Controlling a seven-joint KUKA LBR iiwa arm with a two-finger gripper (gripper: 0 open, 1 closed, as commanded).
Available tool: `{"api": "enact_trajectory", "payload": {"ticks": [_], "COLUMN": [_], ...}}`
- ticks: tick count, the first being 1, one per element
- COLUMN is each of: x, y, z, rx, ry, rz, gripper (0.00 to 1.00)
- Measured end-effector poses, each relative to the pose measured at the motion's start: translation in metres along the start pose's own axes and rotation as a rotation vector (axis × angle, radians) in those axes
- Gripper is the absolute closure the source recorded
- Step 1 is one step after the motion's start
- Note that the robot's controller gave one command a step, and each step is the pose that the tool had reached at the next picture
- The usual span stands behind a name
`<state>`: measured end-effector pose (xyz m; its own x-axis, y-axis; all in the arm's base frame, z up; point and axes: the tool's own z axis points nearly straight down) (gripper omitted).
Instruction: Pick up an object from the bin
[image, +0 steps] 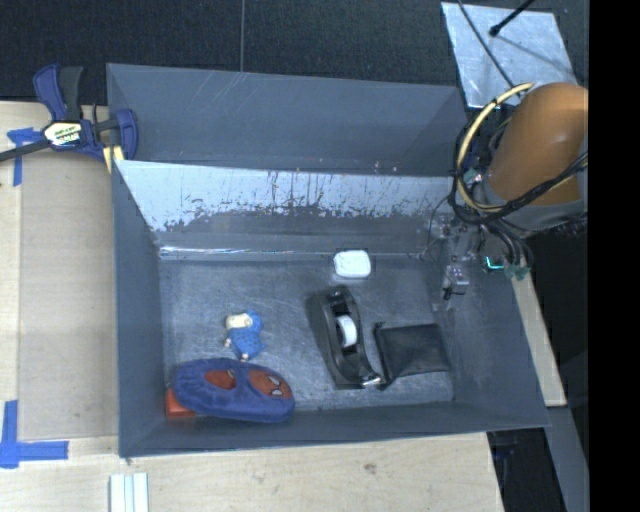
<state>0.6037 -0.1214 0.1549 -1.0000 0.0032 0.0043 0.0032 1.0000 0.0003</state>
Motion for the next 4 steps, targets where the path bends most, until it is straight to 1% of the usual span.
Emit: {"api": "enact_trajectory", "payload": {"ticks": [1,2,3,4], "x": [0.034,0.055,0.069,0.077], "y": [-0.019,-0.001,-0.009,-0.016], "z": [0.090,0.054,0.042,0.087], "rx": [0.000,0.000,-0.001,0.000], "ry": [0.001,-0.006,-0.001,-0.002], "rz": [0.036,0.204,0.270,0.415], "gripper": [0.00,0.00,0.00,0.00]}}
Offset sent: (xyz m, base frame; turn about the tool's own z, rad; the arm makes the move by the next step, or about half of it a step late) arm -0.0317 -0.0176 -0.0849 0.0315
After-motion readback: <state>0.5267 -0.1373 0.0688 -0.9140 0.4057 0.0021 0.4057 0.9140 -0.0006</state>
